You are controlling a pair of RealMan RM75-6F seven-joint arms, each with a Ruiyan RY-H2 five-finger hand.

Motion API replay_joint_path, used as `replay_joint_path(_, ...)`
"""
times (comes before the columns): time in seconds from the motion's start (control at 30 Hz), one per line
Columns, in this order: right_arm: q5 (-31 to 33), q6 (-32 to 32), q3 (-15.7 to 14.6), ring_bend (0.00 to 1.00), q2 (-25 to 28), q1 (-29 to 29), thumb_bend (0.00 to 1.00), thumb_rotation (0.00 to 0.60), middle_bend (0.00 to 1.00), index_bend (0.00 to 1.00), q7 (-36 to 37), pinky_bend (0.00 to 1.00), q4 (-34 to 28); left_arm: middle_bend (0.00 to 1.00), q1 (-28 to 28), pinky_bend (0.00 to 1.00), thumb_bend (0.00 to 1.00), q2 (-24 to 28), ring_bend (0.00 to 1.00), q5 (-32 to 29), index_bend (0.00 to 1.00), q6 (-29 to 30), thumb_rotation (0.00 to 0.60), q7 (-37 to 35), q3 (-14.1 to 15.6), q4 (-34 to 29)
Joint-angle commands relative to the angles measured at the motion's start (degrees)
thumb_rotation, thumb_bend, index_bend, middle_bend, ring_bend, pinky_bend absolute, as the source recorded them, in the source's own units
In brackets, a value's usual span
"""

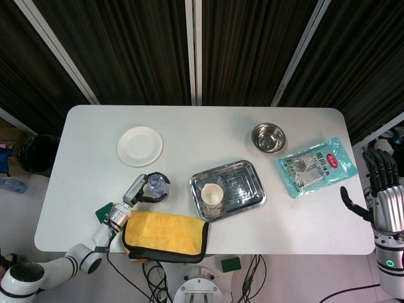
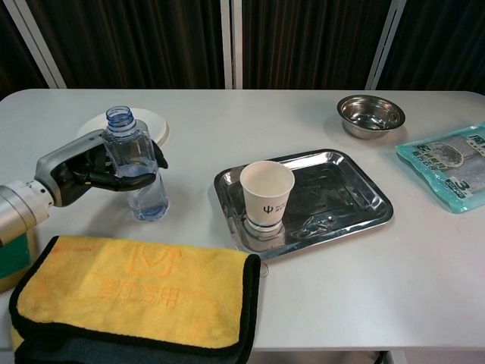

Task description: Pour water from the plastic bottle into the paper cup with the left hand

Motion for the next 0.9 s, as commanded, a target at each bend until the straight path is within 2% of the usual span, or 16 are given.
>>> replay_joint_path(0.03, 0.1, -0.1, 0.0, 0.00, 0.0, 0.0, 0.34, 0.600, 0.00, 0.00, 0.0, 0.00, 0.1, 0.45, -0.2, 0.31, 0.28, 0.2, 0.29, 0.0, 0.49, -0.3, 0.600, -0.5, 0.1, -0.3)
replay_joint_path(0.5, 0.0, -0.3, -0.1, 0.00, 0.0, 0.1, 0.34, 0.600, 0.00, 0.00, -0.1, 0.00, 0.1, 0.49, -0.9, 0.32, 0.38, 2.0, 0.31, 0.4, 0.61, -0.6, 0.600, -2.3, 0.5, -2.1)
replay_joint_path(0.9, -0.2, -0.2, 0.0, 0.00, -0.2, 0.2, 0.34, 0.600, 0.00, 0.00, -0.1, 0.00, 0.0, 0.57, -1.3, 0.38, 0.42, 7.0, 0.37, 0.2, 0.67, 1.0, 0.600, 2.2, -0.7, -9.0)
